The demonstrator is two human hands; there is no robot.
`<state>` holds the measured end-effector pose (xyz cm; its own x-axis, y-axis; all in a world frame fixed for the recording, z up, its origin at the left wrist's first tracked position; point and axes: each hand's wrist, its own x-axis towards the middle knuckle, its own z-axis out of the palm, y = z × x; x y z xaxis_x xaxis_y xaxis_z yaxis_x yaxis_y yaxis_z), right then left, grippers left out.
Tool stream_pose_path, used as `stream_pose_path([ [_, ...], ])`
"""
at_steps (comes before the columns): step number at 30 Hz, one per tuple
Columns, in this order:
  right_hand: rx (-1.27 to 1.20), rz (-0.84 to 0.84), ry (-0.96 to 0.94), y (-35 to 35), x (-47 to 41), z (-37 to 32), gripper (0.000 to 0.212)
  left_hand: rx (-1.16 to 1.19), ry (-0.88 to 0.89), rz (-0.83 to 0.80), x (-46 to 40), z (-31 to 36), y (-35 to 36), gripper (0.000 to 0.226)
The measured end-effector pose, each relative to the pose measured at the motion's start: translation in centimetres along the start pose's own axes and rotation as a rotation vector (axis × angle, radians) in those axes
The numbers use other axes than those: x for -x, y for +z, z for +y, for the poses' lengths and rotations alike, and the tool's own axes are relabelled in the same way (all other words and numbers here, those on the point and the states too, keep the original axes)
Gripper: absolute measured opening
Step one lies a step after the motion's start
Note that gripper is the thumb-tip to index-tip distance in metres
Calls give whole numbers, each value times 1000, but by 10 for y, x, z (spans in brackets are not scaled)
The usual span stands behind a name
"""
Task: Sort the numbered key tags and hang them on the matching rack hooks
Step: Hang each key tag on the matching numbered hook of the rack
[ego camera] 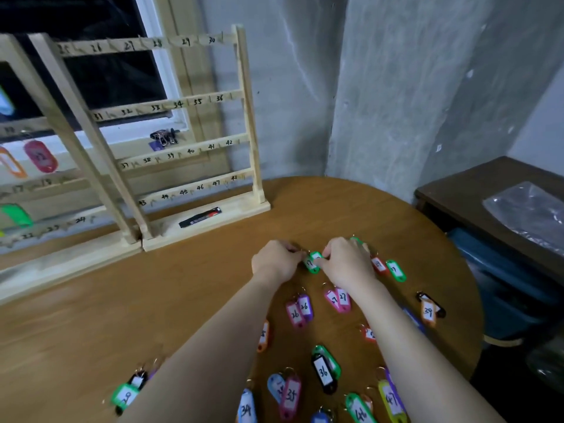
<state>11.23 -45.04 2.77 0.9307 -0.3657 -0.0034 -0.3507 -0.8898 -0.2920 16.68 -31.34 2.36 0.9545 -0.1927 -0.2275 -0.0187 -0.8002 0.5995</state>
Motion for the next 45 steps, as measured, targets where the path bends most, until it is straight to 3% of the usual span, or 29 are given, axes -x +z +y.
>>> stream_pose_path([
  [9, -74, -42, -73, -10, 2, -6, 20, 229, 4, -40, -7, -6, -4, 11],
  [12, -188, -55, -107, -16, 6, -6, 12, 467, -29, -53, -5, -7, -19, 15],
  [15, -378, -153, -147, -27, 15, -13, 7, 551, -31, -1, 3, -17, -49, 15],
  [23, -609, -302, -288, -33, 41, -74, 17, 481, -11, 244, 51, -85, -153, 16],
  [33, -874, -379, -465, -35, 60, -214, 27, 359, -56, 527, 126, -179, -280, 20],
  [45, -1120, -433, -509, -15, 49, -364, 23, 231, -37, 697, 103, -217, -343, 17],
])
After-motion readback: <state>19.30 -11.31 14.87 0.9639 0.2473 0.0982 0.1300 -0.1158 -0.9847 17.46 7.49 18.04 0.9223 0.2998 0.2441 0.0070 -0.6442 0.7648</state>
